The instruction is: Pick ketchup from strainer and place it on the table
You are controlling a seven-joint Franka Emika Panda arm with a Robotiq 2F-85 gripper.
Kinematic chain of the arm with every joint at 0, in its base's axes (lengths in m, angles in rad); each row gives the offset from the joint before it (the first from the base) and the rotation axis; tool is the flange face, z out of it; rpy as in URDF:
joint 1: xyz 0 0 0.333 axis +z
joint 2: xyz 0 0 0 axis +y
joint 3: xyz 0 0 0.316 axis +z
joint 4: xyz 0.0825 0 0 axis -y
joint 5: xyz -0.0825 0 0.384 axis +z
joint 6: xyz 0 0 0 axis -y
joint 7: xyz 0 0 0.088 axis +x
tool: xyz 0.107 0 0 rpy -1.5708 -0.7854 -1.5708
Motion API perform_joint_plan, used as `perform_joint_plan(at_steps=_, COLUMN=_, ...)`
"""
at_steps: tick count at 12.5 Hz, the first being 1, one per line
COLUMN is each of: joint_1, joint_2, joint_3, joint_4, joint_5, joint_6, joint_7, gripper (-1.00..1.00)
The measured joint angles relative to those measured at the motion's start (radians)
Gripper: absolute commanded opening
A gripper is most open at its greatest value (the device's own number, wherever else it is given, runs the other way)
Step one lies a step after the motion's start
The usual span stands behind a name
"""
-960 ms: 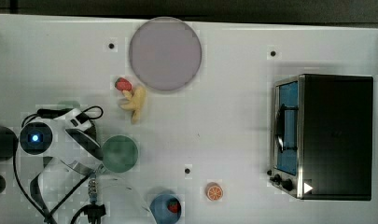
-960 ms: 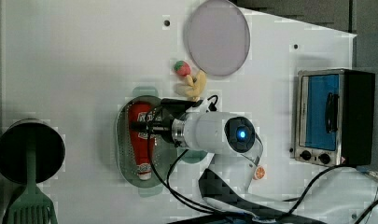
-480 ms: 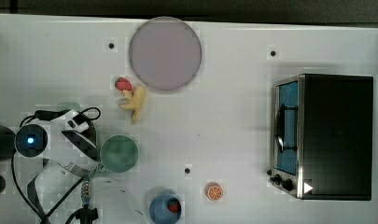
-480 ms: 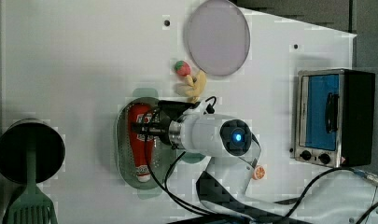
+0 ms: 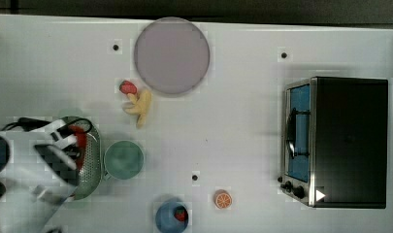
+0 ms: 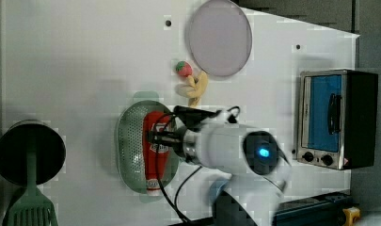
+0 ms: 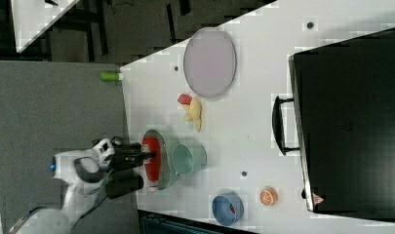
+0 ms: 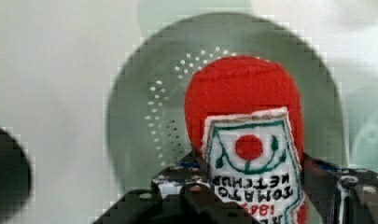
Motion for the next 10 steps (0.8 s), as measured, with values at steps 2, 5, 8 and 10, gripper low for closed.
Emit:
perform_joint_plan(at_steps=2, joint_1=0.001, joint_2=-0.102, joint_3=0.017, joint_4=0.039, joint_5=0.11, joint_6=-0.059, joint_7=-0.005, gripper=0.19)
perform_joint_plan(at_steps=5, joint_1=-0.024, joint_2=-0.21, joint_3=0.01, joint_4=0.137, joint_5=0.119, joint_6=-0.221, joint_7=-0.073, gripper=0.19)
perform_joint_plan(at_steps=8, joint_1=-0.051, joint_2=-0.218, joint_3=-0.067, joint_4=0.274, joint_5=0.137, joint_6=-0.399, joint_7=-0.224, gripper=0.19)
perform_joint_plan(at_steps=10, joint_1=-0.104, joint_2=-0.221, joint_3=-0.144, joint_4=0.295, joint_5=0.143, joint_6=-0.427, joint_7=-0.336, gripper=0.19)
